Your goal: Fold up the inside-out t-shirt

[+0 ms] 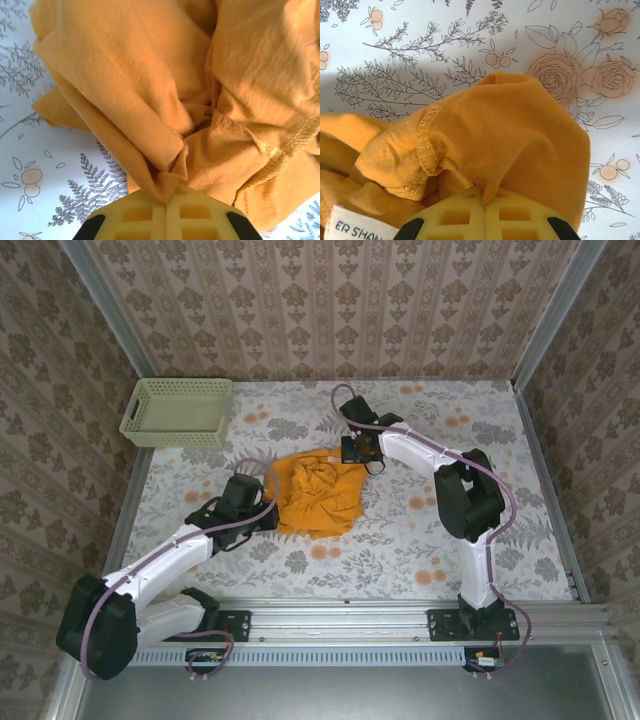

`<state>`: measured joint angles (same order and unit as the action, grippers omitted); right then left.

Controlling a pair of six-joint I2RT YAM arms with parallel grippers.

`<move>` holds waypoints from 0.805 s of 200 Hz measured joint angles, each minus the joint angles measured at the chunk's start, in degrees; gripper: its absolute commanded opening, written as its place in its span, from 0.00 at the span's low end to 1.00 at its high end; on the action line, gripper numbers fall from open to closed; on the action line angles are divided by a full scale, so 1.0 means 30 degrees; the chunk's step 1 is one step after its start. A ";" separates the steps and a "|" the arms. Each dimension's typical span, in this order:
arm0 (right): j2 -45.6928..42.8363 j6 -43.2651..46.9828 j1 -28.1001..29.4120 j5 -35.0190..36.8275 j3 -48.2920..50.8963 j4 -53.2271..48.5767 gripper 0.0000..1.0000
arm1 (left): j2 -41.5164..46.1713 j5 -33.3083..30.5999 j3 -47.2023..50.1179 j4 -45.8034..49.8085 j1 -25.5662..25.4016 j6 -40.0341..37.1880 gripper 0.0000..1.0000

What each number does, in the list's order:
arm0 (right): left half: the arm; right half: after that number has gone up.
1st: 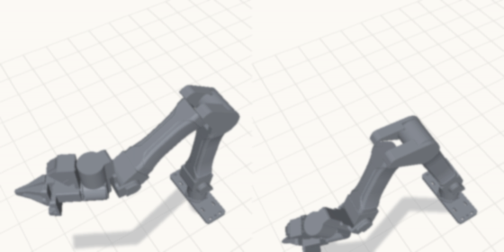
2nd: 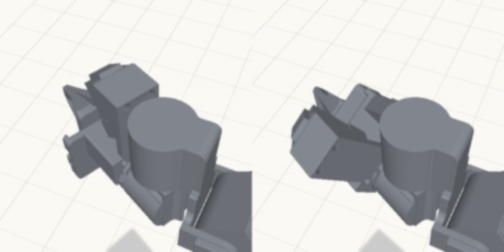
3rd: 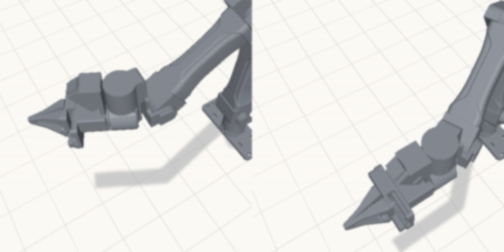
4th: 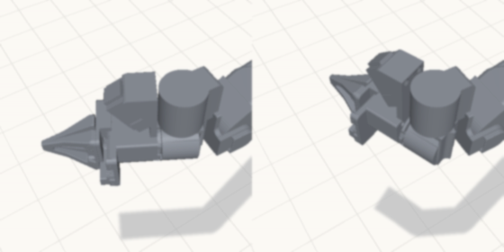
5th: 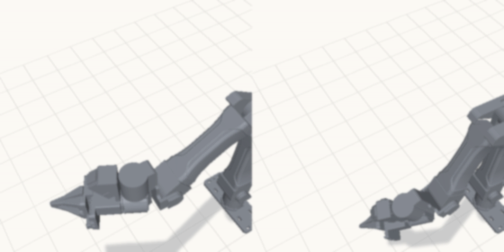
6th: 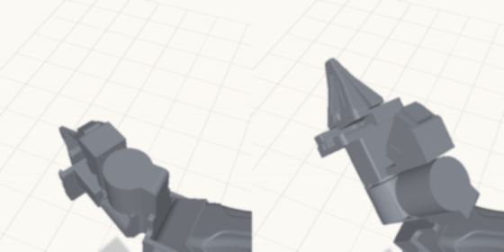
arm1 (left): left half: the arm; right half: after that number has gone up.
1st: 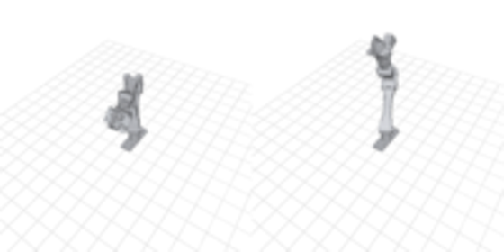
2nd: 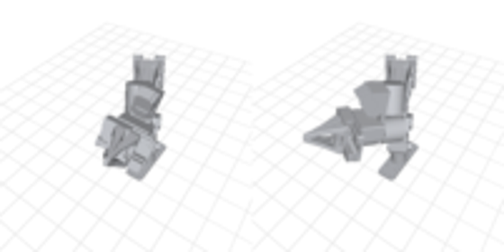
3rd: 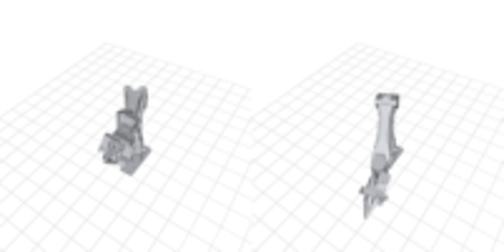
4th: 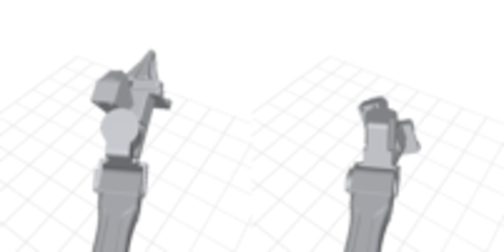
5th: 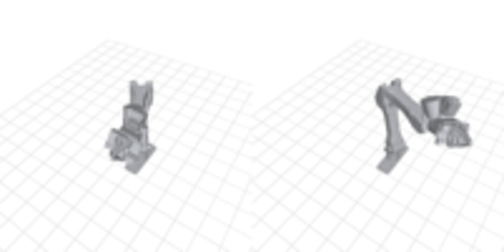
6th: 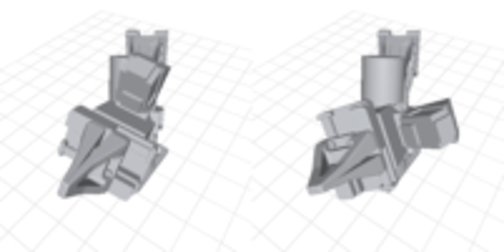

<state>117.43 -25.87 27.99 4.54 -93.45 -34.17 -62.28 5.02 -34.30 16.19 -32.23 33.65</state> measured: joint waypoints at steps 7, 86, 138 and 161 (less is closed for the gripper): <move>-0.0248 0.0080 -0.0080 0.0182 0.0022 -0.0153 0.00 | -0.0007 0.0131 -0.0576 0.0372 0.0175 -0.0168 0.00; -1.6560 0.0663 -0.2586 0.3002 0.1945 -0.0546 0.00 | 0.0561 0.0583 -1.1198 0.1341 0.2994 -0.1814 0.00; -2.3234 -0.1158 -0.2331 0.1559 1.1380 0.1894 0.00 | 0.0109 0.1610 -0.7125 -0.0736 0.2994 -0.1071 0.00; -2.1303 -0.2958 -0.1654 0.0306 1.7799 0.2433 0.00 | -0.3840 0.2667 -0.3847 -0.0627 0.2783 -0.0743 0.09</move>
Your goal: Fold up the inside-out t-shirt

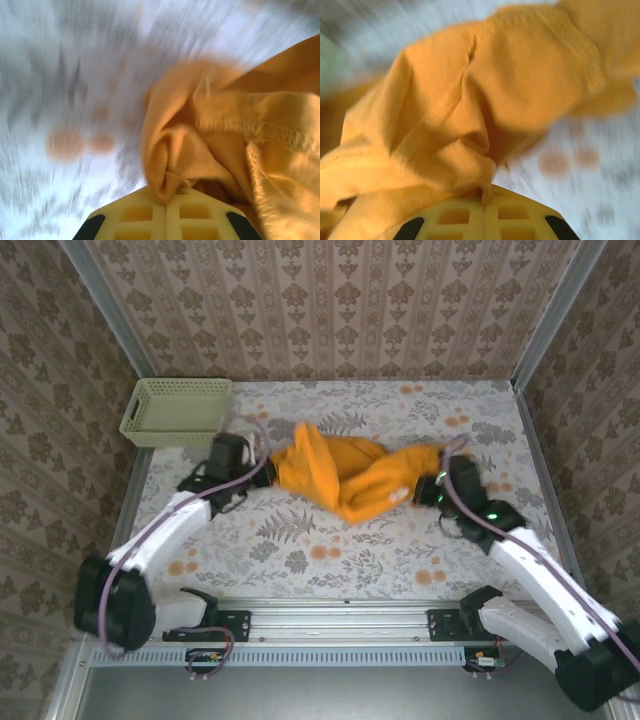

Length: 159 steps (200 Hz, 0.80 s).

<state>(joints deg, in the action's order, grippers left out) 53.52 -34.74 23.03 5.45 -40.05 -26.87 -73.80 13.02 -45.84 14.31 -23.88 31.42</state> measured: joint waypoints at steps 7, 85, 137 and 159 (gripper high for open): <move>0.0423 -0.0459 0.0240 -0.0146 0.1479 -0.0029 0.00 | -0.0852 0.0138 0.0954 0.0262 -0.0291 0.0109 0.20; 0.0619 -0.3424 0.0882 -0.0452 0.4036 0.1180 0.00 | 0.1421 -0.4422 -0.1239 0.5683 -0.4707 0.0444 0.83; 0.0080 -0.3818 0.0918 0.0058 0.4036 0.1188 0.01 | -0.4044 -0.6892 -0.6681 0.6557 -0.8910 0.0474 0.81; -0.0073 -0.3993 0.0918 0.0102 0.4036 0.1209 0.01 | -0.7286 -0.7227 -0.8830 0.6914 -0.9428 0.0554 0.73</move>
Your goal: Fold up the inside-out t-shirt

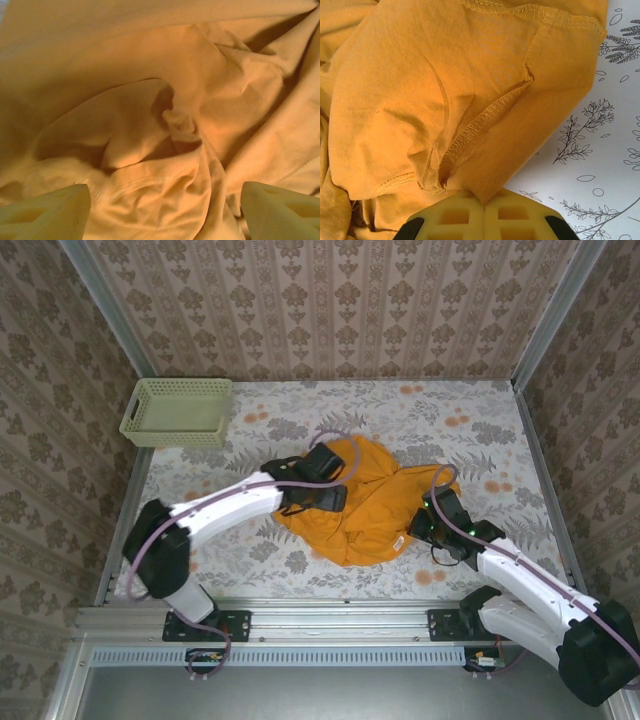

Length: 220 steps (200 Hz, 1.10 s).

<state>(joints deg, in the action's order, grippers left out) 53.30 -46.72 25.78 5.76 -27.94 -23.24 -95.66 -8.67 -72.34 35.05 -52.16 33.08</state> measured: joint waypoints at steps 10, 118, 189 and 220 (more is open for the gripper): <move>-0.0007 -0.0015 0.0000 0.0007 0.0000 0.0022 0.01 | -0.1202 -0.0073 -0.0976 0.0211 -0.0087 -0.0022 0.70; -0.0270 0.0073 0.0000 0.0787 0.0058 0.0146 0.02 | -0.6018 0.0729 -0.3810 0.1399 -0.0102 0.0539 0.17; 0.0801 0.0852 0.0000 0.1173 -0.0590 -0.0095 0.06 | 0.1792 -0.0503 0.2397 -0.0175 0.0889 0.0561 0.00; 0.2113 0.1020 0.0233 0.1086 -0.1173 0.0102 0.10 | 1.0907 -0.1574 0.7424 -0.1727 0.3220 0.0903 0.00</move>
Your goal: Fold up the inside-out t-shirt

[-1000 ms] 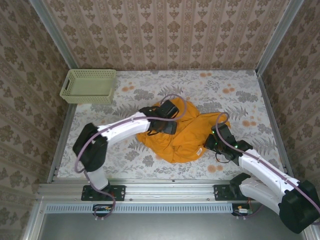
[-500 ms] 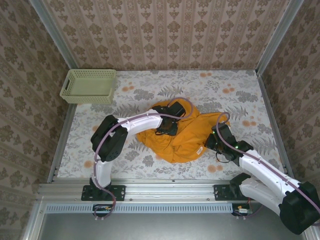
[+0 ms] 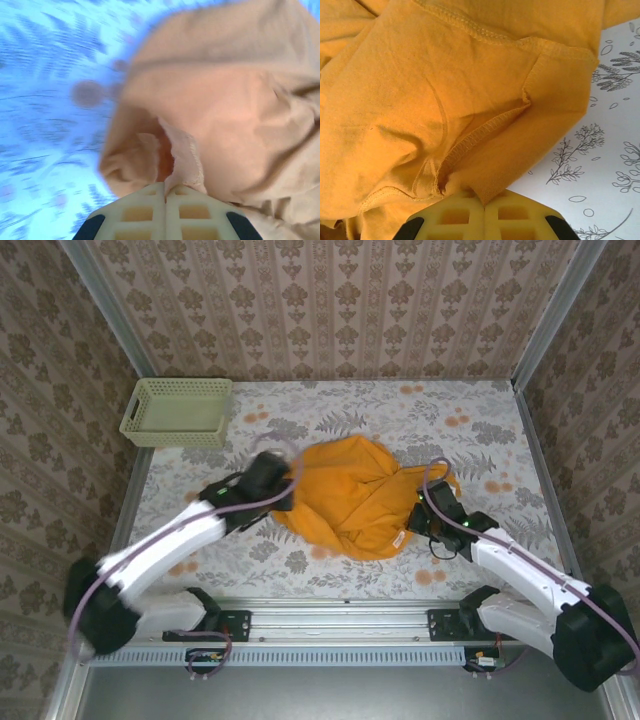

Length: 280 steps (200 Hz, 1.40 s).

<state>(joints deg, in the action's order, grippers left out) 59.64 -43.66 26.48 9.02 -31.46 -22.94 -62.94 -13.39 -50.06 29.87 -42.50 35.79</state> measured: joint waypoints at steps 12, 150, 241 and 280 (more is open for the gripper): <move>0.0794 0.0036 0.0335 -0.0138 -0.0182 0.0087 0.15 | 0.2703 -0.0197 0.1829 -0.0255 0.1202 0.0342 0.00; 0.3359 0.3184 -0.7249 -0.1399 -0.4175 -0.2448 0.66 | 0.6572 0.1705 0.7796 0.0590 0.7912 0.2375 0.00; 1.0156 0.3694 -0.8655 -0.4058 -0.6222 0.0051 0.41 | 0.5683 0.2863 0.7796 -0.0022 0.8706 0.2361 0.00; 1.0557 0.4182 -0.8655 -0.4379 -0.6732 -0.0029 0.05 | 0.5144 0.3257 0.7417 0.0044 0.8874 0.2215 0.00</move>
<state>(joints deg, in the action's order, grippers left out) 91.31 -31.11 0.51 -4.12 -51.66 -23.03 -47.51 -3.62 -27.81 30.00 -15.88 42.44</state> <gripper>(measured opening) 0.113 0.043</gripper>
